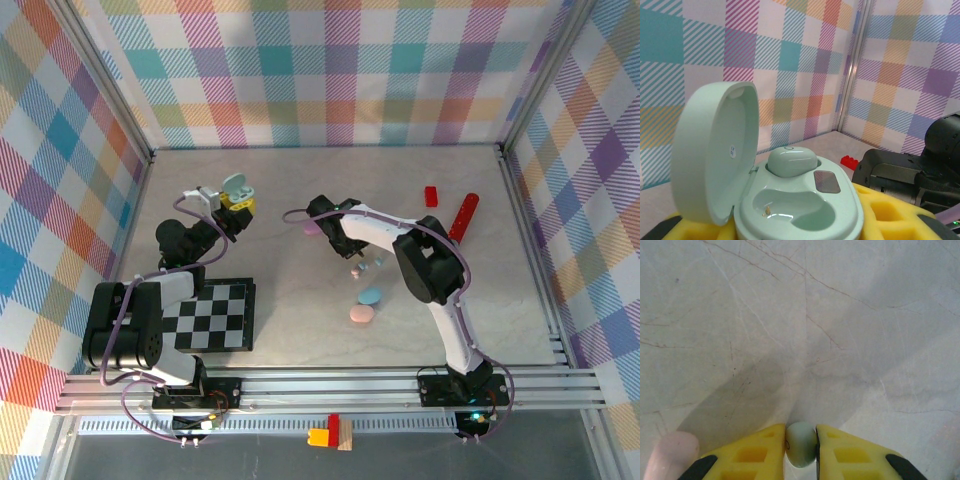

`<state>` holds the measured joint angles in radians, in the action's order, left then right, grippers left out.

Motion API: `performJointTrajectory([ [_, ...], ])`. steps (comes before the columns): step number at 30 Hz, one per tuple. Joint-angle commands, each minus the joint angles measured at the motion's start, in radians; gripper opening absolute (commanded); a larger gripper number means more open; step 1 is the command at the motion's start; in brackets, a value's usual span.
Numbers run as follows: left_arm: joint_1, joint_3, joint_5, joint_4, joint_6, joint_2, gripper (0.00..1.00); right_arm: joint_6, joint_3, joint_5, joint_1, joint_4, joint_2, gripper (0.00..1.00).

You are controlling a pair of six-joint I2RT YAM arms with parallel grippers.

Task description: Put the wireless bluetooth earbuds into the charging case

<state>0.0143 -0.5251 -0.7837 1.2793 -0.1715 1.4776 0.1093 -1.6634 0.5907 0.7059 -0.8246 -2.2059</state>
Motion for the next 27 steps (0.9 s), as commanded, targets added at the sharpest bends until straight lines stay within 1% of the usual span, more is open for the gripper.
performJointTrajectory([
  [1, -0.02, 0.001, -0.009, 0.049, 0.01, -0.033, 0.3, 0.052, 0.033, -0.113, -0.02, 0.001, 0.077, 0.2],
  [5, -0.086, -0.005, 0.024, 0.038, 0.046, -0.021, 0.29, 0.086, 0.087, -0.17, -0.046, 0.03, 0.178, 0.2],
  [8, -0.14, -0.016, 0.06, 0.008, 0.097, -0.01, 0.29, 0.118, 0.133, -0.235, -0.065, 0.054, 0.268, 0.21],
  [15, -0.282, -0.091, 0.131, -0.144, 0.254, 0.033, 0.3, 0.225, 0.232, -0.51, -0.138, 0.114, 0.482, 0.22],
  [19, -0.347, -0.14, 0.137, -0.124, 0.265, 0.107, 0.29, 0.273, 0.257, -0.649, -0.178, 0.137, 0.585, 0.22],
  [23, -0.414, -0.19, 0.16, -0.132, 0.307, 0.168, 0.29, 0.334, 0.274, -0.793, -0.215, 0.185, 0.68, 0.22],
  [27, -0.459, -0.23, 0.174, -0.132, 0.331, 0.209, 0.29, 0.378, 0.271, -0.918, -0.236, 0.234, 0.737, 0.22],
])
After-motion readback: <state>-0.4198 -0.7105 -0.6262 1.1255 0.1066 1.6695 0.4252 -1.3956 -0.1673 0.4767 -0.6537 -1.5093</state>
